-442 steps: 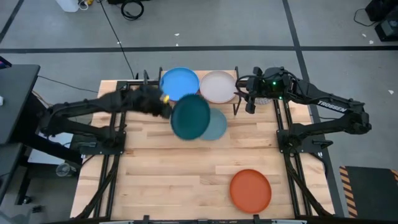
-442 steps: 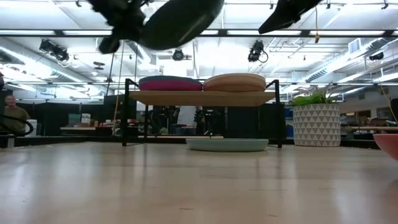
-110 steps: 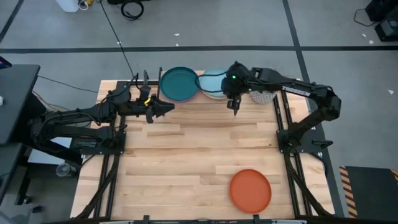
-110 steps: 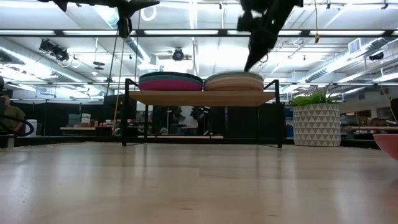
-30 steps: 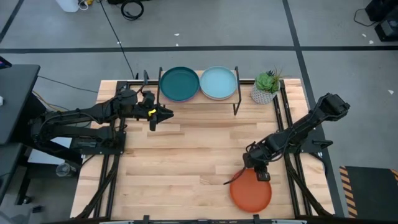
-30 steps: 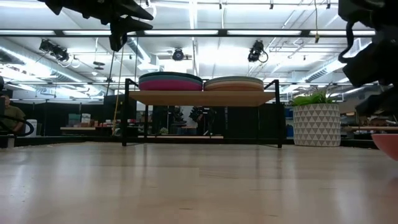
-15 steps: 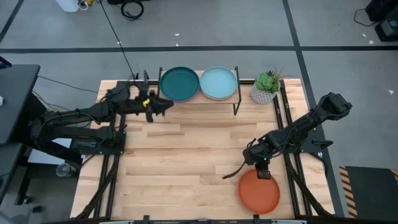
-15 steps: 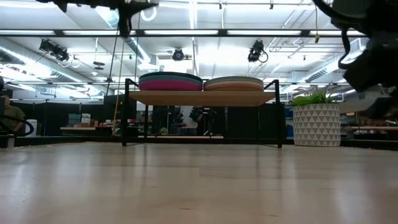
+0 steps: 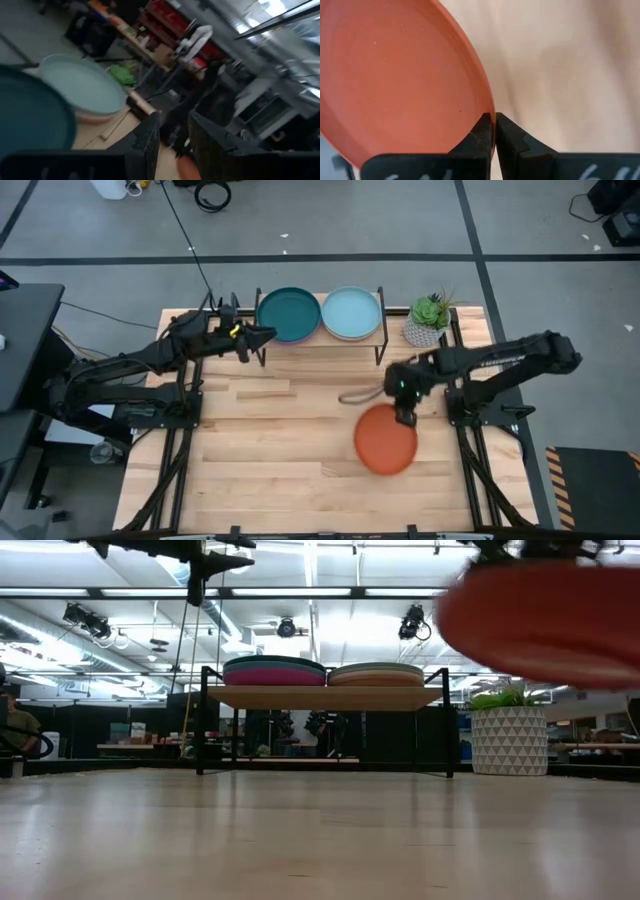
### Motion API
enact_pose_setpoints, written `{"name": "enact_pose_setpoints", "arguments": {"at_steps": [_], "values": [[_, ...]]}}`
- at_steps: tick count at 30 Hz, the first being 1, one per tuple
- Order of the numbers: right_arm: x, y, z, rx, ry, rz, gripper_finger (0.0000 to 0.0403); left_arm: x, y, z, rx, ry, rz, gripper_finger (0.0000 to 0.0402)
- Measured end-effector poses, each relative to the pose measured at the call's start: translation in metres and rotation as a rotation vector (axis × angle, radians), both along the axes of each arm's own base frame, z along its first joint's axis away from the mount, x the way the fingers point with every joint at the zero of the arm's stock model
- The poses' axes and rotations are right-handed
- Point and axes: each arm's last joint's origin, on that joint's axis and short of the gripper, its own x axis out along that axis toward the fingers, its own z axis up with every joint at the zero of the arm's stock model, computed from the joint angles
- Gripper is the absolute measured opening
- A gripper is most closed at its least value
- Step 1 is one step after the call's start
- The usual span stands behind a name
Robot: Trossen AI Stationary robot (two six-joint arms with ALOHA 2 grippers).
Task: Place and stack plates onto a shelf
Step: Stack the orange plate on top of the dark blue plate on the shelf
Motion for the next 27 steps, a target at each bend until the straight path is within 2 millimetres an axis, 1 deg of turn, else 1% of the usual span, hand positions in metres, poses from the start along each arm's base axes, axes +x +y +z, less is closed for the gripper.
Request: {"name": "enact_pose_setpoints", "arguments": {"at_steps": [4,6,9,11,14,17,22,27], "values": [[0.018,-0.024,0.040,-0.070,-0.086,-0.008,0.0015,0.002,0.004,0.009,-0.010,0.099,0.027,0.0130],[0.028,-0.037,0.057,-0.096,-0.111,-0.014,0.0015,0.004,0.007,0.016,-0.004,0.156,0.035,0.0144],[0.044,-0.059,0.077,-0.138,-0.123,-0.050,0.0015,0.013,0.011,0.025,-0.014,0.239,0.037,0.0165],[0.056,-0.074,0.088,-0.173,-0.115,-0.088,0.0015,0.021,0.014,0.025,-0.040,0.309,0.038,0.0180],[0.073,-0.094,0.105,-0.215,-0.145,-0.136,0.0015,0.034,0.017,0.027,-0.079,0.343,0.032,0.0204],[0.086,-0.111,0.123,-0.245,-0.187,-0.161,0.0016,0.044,0.019,0.030,-0.102,0.358,0.026,0.0233],[0.095,-0.141,0.148,-0.354,-0.213,-0.203,0.0016,0.056,0.021,0.037,-0.111,0.364,0.022,0.0275],[0.104,-0.165,0.159,-0.386,-0.232,-0.227,0.0016,0.067,0.026,0.044,-0.110,0.354,0.074,0.0286]]}}
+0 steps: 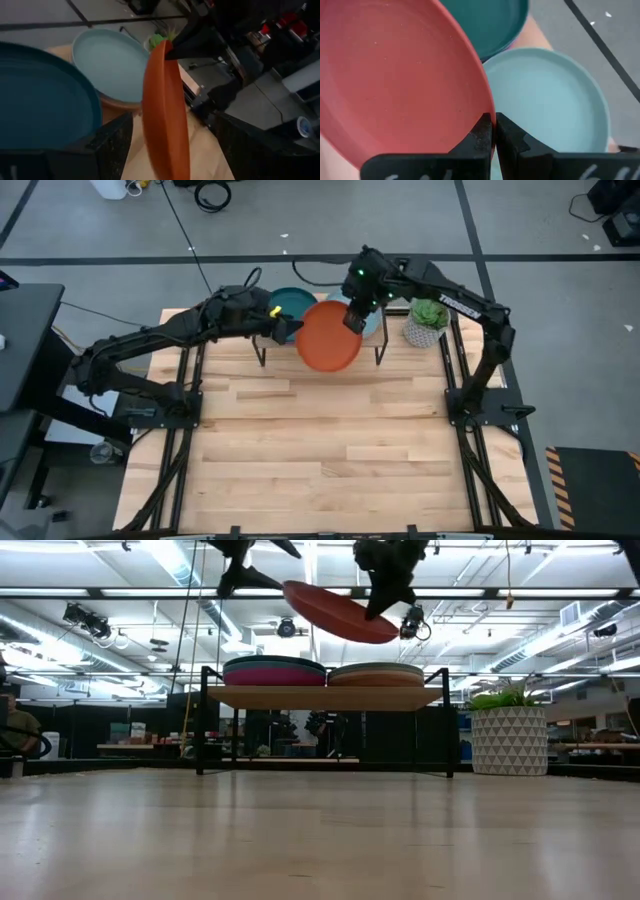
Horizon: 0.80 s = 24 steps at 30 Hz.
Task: Place and stack plates onto a shelf
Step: Stack the orange plate on top of the dark blue plate on the shelf
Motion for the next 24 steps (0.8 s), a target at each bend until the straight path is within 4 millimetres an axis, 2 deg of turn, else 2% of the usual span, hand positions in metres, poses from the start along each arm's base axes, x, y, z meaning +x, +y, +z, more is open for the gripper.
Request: {"name": "enact_pose_setpoints", "arguments": {"at_steps": [5,12,16,24], "values": [[0.005,-0.014,0.006,-0.004,0.002,-0.006,0.0016,0.014,0.001,-0.001,0.030,0.035,0.071,0.0286],[0.002,-0.020,0.013,-0.010,-0.023,-0.017,0.0016,0.025,0.006,-0.012,0.059,0.104,0.173,0.0280],[0.001,-0.022,0.014,-0.009,-0.023,-0.026,0.0016,0.027,0.009,-0.014,0.035,0.105,0.134,0.0254],[0.004,-0.023,0.017,-0.017,-0.074,-0.010,0.0023,0.032,0.020,-0.018,-0.029,0.064,0.025,0.0178]]}}
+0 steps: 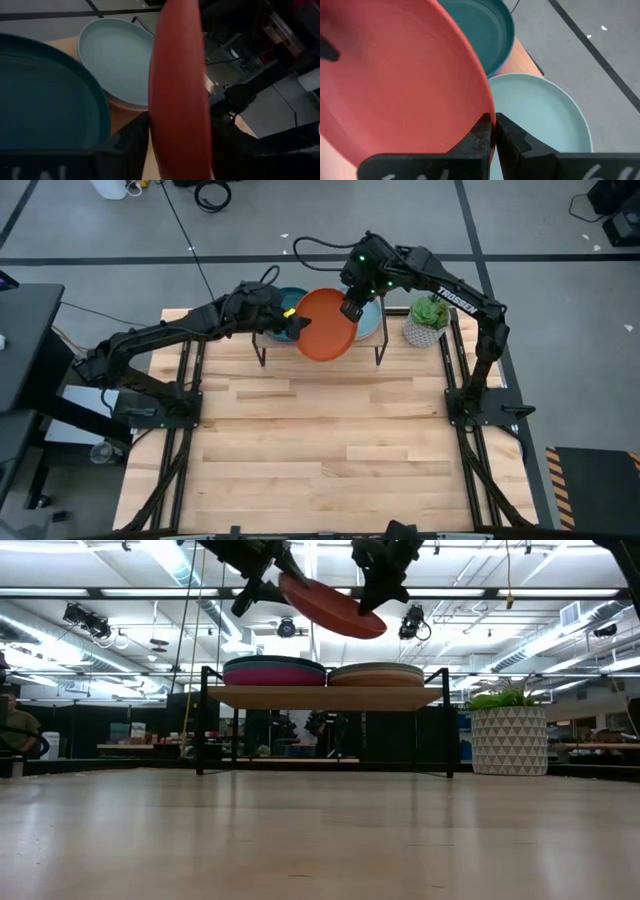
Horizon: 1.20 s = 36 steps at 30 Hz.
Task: Place and stack plates onto a shelf
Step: Stack the orange plate on top of the dark blue plate on the shelf
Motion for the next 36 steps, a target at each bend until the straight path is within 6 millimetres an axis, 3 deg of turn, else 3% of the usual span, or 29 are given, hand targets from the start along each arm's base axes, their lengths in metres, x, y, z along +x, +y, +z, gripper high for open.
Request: {"name": "enact_pose_setpoints", "arguments": {"at_steps": [16,24,31,36], "values": [[0.001,-0.003,0.003,-0.021,-0.036,0.011,0.0033,-0.010,0.020,-0.003,-0.044,0.016,0.067,0.0043],[-0.005,-0.018,0.009,-0.072,-0.072,-0.029,0.0100,-0.019,0.035,0.000,-0.118,-0.035,0.088,0.0049],[-0.029,-0.031,0.047,-0.192,-0.148,-0.141,0.0162,-0.035,0.055,-0.003,-0.164,-0.014,0.131,0.0048],[-0.043,-0.030,0.067,-0.253,-0.172,-0.152,0.0174,-0.062,0.071,-0.016,-0.209,0.153,0.191,0.0047]]}}
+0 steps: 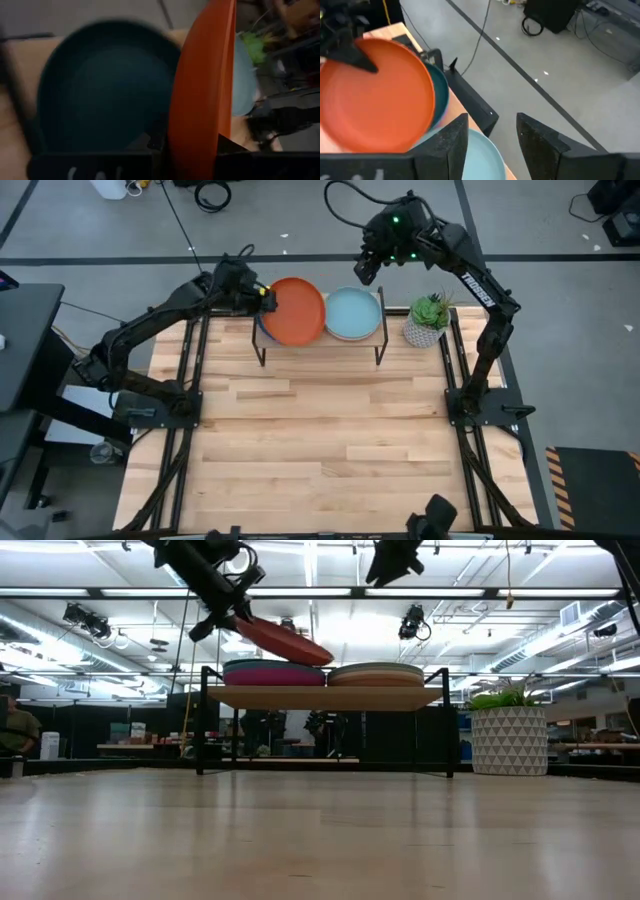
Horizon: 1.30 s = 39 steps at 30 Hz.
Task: Place and stack plates onto a shelf
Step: Stack the orange plate on top of the dark blue plate on the shelf
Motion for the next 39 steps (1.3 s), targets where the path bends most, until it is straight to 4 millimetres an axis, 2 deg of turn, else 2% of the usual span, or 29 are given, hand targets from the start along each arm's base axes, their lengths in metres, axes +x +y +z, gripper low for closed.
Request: {"name": "enact_pose_setpoints", "arguments": {"at_steps": [7,17,25,28,32,39], "values": [[-0.003,0.005,-0.002,0.047,0.030,0.041,0.0173,-0.022,0.021,-0.001,-0.006,0.018,0.048,0.0048],[-0.002,0.008,-0.004,0.073,0.041,0.070,0.0172,-0.041,0.036,-0.005,-0.065,0.016,0.065,0.0049],[-0.001,0.009,-0.004,0.079,0.035,0.081,0.0172,-0.037,0.042,-0.029,-0.156,0.015,0.034,0.0050],[-0.001,0.009,-0.004,0.079,0.035,0.081,0.0172,-0.035,0.042,-0.029,-0.152,0.005,0.037,0.0054],[-0.001,0.009,-0.004,0.079,0.035,0.081,0.0172,-0.032,0.041,-0.028,-0.118,0.015,0.049,0.0088],[-0.001,0.009,-0.004,0.092,0.024,0.101,0.0172,-0.033,0.042,-0.028,-0.072,0.046,0.036,0.0184]]}}
